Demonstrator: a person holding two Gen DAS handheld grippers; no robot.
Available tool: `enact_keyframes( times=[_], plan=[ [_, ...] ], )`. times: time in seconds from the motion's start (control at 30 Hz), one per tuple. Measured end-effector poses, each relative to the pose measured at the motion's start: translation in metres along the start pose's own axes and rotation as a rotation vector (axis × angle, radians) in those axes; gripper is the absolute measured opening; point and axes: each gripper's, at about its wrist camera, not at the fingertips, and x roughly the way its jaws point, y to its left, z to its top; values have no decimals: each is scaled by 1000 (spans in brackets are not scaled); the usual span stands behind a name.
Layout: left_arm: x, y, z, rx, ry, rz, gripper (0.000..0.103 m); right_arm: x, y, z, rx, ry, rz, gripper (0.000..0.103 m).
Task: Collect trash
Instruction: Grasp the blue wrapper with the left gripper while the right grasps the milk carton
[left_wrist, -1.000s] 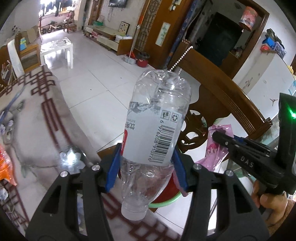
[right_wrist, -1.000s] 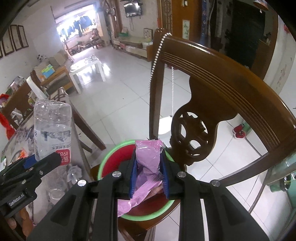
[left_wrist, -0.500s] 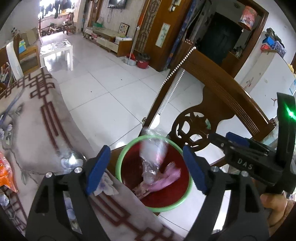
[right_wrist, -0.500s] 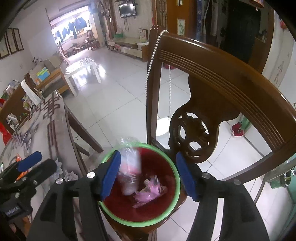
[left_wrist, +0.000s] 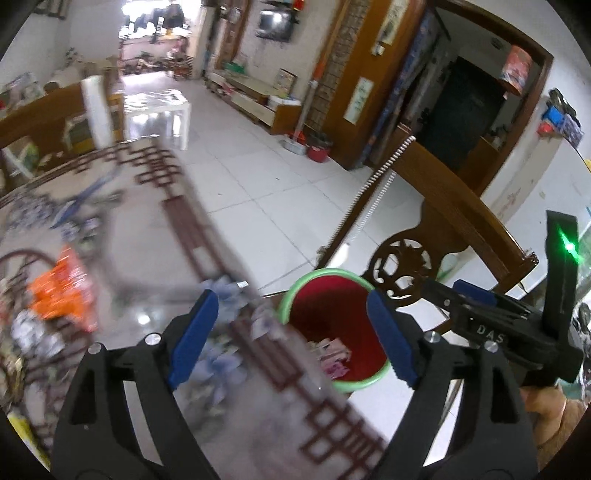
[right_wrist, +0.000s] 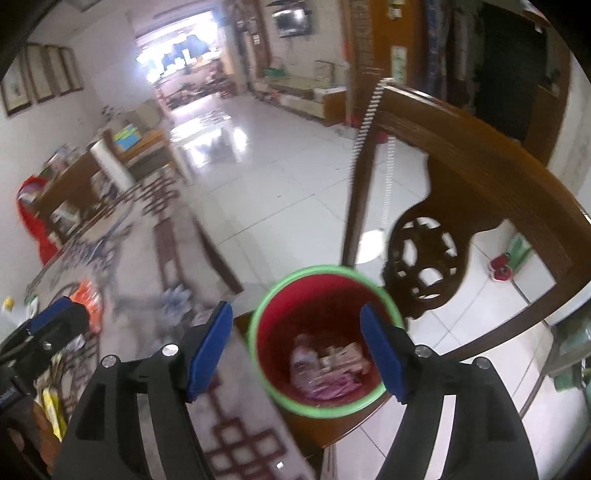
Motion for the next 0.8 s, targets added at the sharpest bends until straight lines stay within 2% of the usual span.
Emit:
enact_keyframes(
  times=[0.17,0.43,0.53,0.67,0.73,0.8],
  plan=[
    [-51,43,-30,-54,-34,152,82,9,41,-20,-74,58,79,70],
    [-138,151,-92,-238,-50,413,82,17,117,-43,-201,130,196,72],
    [-167,197,-126,-322,-21,523,82,17,140,-52,-234,145,223,73],
    [-199,255,-176,-415,34,632,84,19,172,-63,-262,163,230,74],
    [-210,280,-199,-472,92,662,84,19,189,-68,-259,189,243,74],
    [-220,303,-220,-556,107,647,85,19,211,-75,-292,199,254,74]
  ],
)
